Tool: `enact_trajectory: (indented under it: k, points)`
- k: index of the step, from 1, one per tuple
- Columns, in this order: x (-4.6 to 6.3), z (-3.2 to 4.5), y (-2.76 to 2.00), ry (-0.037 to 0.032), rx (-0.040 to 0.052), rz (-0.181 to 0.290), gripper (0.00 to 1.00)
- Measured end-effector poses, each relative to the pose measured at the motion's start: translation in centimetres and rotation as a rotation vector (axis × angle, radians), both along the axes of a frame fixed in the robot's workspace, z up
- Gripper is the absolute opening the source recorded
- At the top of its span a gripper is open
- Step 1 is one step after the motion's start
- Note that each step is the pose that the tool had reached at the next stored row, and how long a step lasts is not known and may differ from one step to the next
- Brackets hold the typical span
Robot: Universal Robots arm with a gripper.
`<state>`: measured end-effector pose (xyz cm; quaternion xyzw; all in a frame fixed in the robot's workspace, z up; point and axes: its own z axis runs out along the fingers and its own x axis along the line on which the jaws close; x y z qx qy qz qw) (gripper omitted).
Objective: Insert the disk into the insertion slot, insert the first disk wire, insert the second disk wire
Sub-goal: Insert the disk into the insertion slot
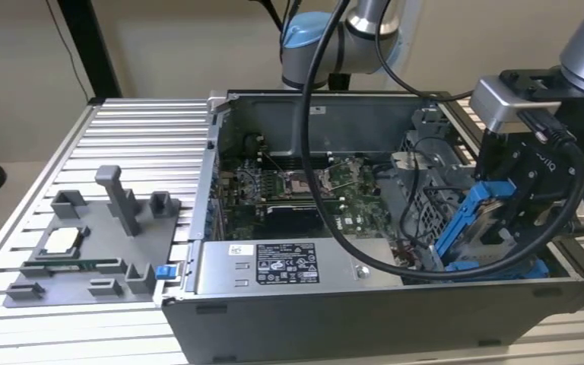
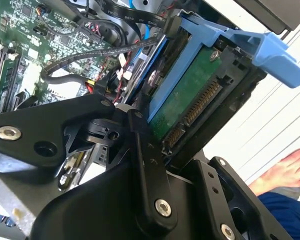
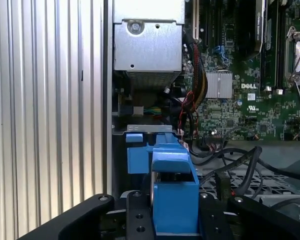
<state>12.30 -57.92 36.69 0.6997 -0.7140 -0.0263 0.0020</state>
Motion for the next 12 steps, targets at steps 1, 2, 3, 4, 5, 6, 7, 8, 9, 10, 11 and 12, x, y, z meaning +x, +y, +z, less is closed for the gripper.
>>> enact_trajectory:
  k: [1,2,3,4,5,6,7,8,9,10,11,12]
  points:
    - [0.00,0.00,0.00,0.0000,-0.0001,0.000,1.00]
    - [0.00,0.00,0.00,0.0000,-0.0002,0.000,1.00]
    - [0.00,-0.01,0.00,0.0000,-0.0001,0.000,1.00]
    - [0.00,-0.01,0.00,0.0000,-0.0001,0.000,1.00]
    - [0.00,-0.02,0.00,0.0000,0.0000,0.000,1.00]
    - [0.00,-0.03,0.00,0.0000,0.0000,0.000,1.00]
    - [0.00,-0.03,0.00,0.0000,0.0000,0.000,1.00]
    - [0.00,-0.04,0.00,0.0000,0.0000,0.000,1.00]
    - [0.00,-0.03,0.00,0.0000,0.0001,0.000,1.00]
    - [0.00,0.01,0.00,0.0000,0.0001,0.000,1.00]
    - [0.00,0.14,0.00,0.0000,0.0001,0.000,1.00]
    - [0.00,0.34,0.00,0.0000,0.0002,0.000,1.00]
